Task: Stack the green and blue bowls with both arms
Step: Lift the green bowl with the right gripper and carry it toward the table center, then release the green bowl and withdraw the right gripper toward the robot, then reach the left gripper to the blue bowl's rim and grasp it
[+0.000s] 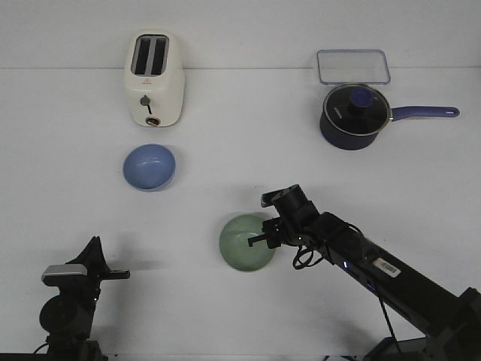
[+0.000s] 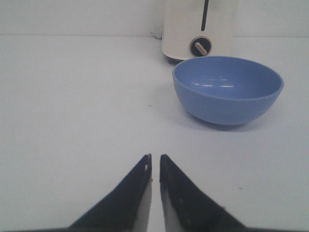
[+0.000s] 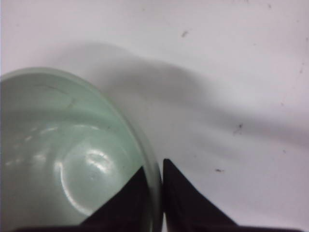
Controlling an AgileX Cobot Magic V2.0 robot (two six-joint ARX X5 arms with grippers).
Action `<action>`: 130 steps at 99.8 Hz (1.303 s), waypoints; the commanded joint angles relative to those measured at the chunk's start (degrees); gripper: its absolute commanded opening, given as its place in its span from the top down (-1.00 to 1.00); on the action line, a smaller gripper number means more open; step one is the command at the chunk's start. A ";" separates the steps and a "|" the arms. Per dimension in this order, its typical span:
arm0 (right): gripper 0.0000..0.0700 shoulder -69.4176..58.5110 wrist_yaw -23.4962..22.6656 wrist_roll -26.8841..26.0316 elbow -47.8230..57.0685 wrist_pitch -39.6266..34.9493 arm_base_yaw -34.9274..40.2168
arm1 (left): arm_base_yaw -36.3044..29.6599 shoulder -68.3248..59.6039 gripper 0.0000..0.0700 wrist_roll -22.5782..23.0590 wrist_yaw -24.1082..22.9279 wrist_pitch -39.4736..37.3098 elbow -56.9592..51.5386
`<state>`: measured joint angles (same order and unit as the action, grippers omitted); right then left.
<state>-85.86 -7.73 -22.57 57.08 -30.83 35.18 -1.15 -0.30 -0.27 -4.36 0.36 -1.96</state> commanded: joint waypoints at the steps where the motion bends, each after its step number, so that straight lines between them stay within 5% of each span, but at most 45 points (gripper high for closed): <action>1: 0.42 -0.59 -0.02 -0.09 0.55 0.33 0.61 | 0.07 0.11 0.96 0.87 0.07 -0.83 1.16; 7: -0.10 -0.55 -0.02 -0.04 0.55 -0.13 0.55 | 0.07 0.13 0.96 0.87 0.07 -0.83 1.16; 11: -0.26 -0.50 -0.20 0.22 0.57 -0.28 0.42 | 0.07 0.11 0.96 0.87 0.07 -0.83 1.16; 35: -0.26 7.17 0.55 4.81 0.68 1.68 -0.28 | 0.07 0.13 0.96 0.87 0.07 -0.83 1.16; 51: -0.25 20.41 6.43 7.87 -0.68 1.84 0.00 | 0.07 0.13 0.96 0.87 0.07 -0.83 1.16; 79: -0.12 49.62 11.19 10.78 -16.15 8.15 2.43 | 0.07 0.13 0.96 0.52 0.22 -1.07 1.14; 102: -0.12 62.88 11.21 10.88 -24.65 7.13 2.43 | 0.07 0.13 0.96 -13.22 1.38 -0.90 1.14; 130: -0.12 65.55 11.21 10.86 -26.16 7.28 2.43 | 0.07 -0.13 0.97 -20.15 2.62 -1.79 -1.99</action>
<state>-20.34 3.27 -12.21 30.68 -24.14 37.12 -1.15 -0.30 -17.12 -2.81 -1.85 -2.09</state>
